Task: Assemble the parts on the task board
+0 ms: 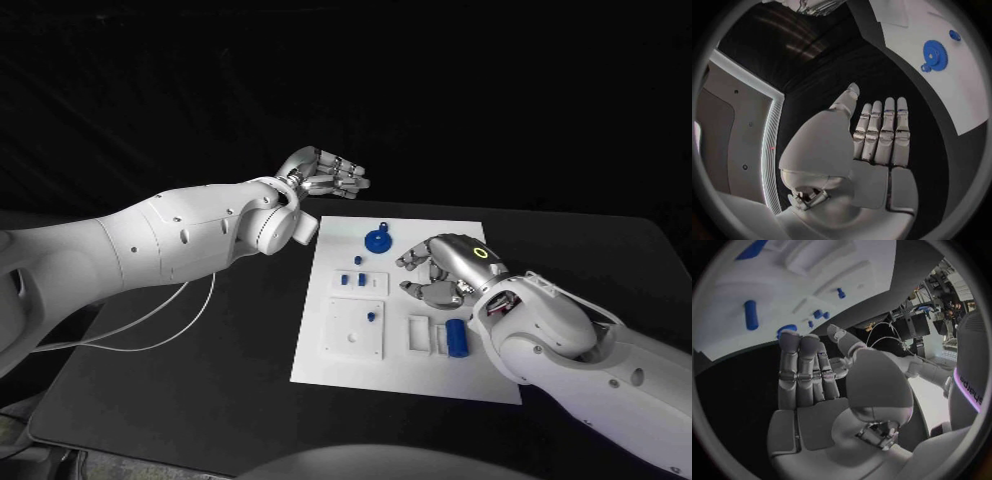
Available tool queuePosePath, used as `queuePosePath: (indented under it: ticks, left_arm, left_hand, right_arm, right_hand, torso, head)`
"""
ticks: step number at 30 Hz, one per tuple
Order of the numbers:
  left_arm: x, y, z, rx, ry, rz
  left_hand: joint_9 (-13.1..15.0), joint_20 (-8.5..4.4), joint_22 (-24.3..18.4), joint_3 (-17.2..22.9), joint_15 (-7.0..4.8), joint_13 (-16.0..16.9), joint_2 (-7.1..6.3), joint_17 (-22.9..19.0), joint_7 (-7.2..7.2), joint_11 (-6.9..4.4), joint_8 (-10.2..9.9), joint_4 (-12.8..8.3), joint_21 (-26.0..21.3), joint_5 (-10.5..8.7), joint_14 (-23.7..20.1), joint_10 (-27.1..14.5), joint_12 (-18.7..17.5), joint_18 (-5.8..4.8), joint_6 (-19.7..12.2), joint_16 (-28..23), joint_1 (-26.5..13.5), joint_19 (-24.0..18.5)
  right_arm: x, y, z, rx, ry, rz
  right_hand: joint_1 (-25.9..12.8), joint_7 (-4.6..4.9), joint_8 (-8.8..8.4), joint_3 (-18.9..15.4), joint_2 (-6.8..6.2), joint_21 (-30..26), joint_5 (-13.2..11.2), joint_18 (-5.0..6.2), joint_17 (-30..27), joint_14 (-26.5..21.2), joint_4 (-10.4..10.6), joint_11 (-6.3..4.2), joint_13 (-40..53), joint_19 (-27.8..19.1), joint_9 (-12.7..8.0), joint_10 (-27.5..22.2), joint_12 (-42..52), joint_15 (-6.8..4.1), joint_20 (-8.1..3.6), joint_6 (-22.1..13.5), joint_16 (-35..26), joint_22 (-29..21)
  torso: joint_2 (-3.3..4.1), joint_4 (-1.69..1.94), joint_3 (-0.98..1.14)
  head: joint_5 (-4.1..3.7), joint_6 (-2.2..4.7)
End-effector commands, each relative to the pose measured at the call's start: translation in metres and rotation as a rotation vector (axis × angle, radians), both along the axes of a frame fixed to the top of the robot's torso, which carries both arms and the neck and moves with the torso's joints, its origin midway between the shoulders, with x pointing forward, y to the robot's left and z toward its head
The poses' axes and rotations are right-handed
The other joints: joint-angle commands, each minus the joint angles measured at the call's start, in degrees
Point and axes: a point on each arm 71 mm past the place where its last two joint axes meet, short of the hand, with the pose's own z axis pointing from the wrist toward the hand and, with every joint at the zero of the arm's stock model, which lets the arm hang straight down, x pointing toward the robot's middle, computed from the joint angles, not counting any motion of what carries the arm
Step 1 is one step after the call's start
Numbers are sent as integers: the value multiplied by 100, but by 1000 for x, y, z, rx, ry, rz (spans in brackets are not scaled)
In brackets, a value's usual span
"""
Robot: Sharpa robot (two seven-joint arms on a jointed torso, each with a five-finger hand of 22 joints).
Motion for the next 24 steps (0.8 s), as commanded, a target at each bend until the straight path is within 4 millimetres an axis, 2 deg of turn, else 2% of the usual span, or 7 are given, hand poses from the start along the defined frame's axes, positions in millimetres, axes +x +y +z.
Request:
queuePosePath:
  ticks: [1, 4, 6, 8, 13, 16, 24]
  left_arm:
    - [0, -1, 2, -11, -9, -12]
    - [0, 0, 2, -14, -11, -10]
    - [0, 0, 2, -16, -10, -10]
    - [1, 0, 2, -17, -10, -10]
    - [1, 0, 2, -18, -10, -11]
    - [1, 0, 2, -18, -10, -11]
    - [1, 1, 2, -18, -7, -10]
  left_hand:
    - [-3, 16, -9, -17, 0, -5, 37, -4, 4, -7, 8, 37, 40, -14, -17, -22, -15, -17, 12, -15, 9, 1]
    - [-3, 16, -9, -24, 0, -5, 36, -4, 5, -6, 7, 43, 41, -28, -15, -22, -16, -17, 10, -16, -2, 4]
    - [-3, 19, -11, -56, 3, -4, 32, -5, 6, -4, 8, 68, 40, -216, -17, -26, -14, -19, 6, -16, -35, 3]
    - [-2, 20, -12, -66, 4, -3, 33, -4, 6, -4, 8, 75, 39, -237, -19, -26, -14, -19, 3, -16, -35, 2]
    - [-1, 24, -21, -145, 6, -3, 45, -2, 6, -2, 11, 110, 34, -243, -26, -28, -13, -15, 0, -14, 7, 2]
    - [-1, 24, -21, -145, 6, -3, 45, -2, 6, -2, 11, 110, 34, -243, -26, -28, -13, -15, 0, -14, 7, 2]
    - [-1, 24, -21, -145, 6, -3, 45, -2, 6, -2, 11, 110, 34, -243, -26, -28, -13, -15, 0, -14, 7, 2]
  right_arm:
    - [5, -8, 0, -30, 63, -8]
    - [14, -20, 4, -52, 64, -37]
    - [19, -27, 3, -71, 72, -55]
    - [22, -31, 2, -87, 80, -67]
    - [29, -37, -3, -128, 105, -88]
    - [31, -38, -6, -152, 117, -94]
    - [35, -41, -14, -194, 134, -108]
  right_hand:
    - [-4, 21, -21, -31, 8, 23, 27, 93, 2, 36, 10, 8, 7, 280, -5, 23, 4, 4, -34, 5, 26, -26]
    - [23, 18, -21, -77, -14, 43, 24, 101, -2, 26, 9, 36, 5, 272, -6, -57, -29, 22, -21, -34, 26, -74]
    - [25, 8, -24, -114, -41, 20, 3, 105, -6, 11, 8, 60, 4, 266, -9, -134, -40, 40, -6, -65, 22, -104]
    - [36, -22, -20, -203, -64, -40, -79, 117, -17, -21, 18, 91, 5, 255, -9, -248, -35, 66, 18, -156, 7, -146]
    - [249, -78, -16, -914, -11, -208, -176, 187, -65, -48, 170, 166, 8, 243, -9, -535, 16, 130, 88, -342, 32, -299]
    - [358, -131, -20, -1148, -31, -334, -286, 226, -89, -72, 272, 205, 4, 235, -12, -704, 24, 156, 114, -457, 41, -376]
    - [488, -102, -22, -1156, -34, -369, -326, 237, -124, -85, 371, 214, -1, 237, -13, -746, 73, 163, 126, -454, 71, -433]
  torso:
    - [6, 0, -5]
    - [3, 9, -2]
    - [1, 11, 2]
    - [1, 12, 3]
    - [10, 13, -2]
    - [11, 17, -4]
    - [10, 22, -7]
  head:
    - [-49, 47]
    - [-62, 71]
    - [-65, 72]
    - [-67, 73]
    - [-78, 63]
    - [-82, 55]
    - [-51, 31]
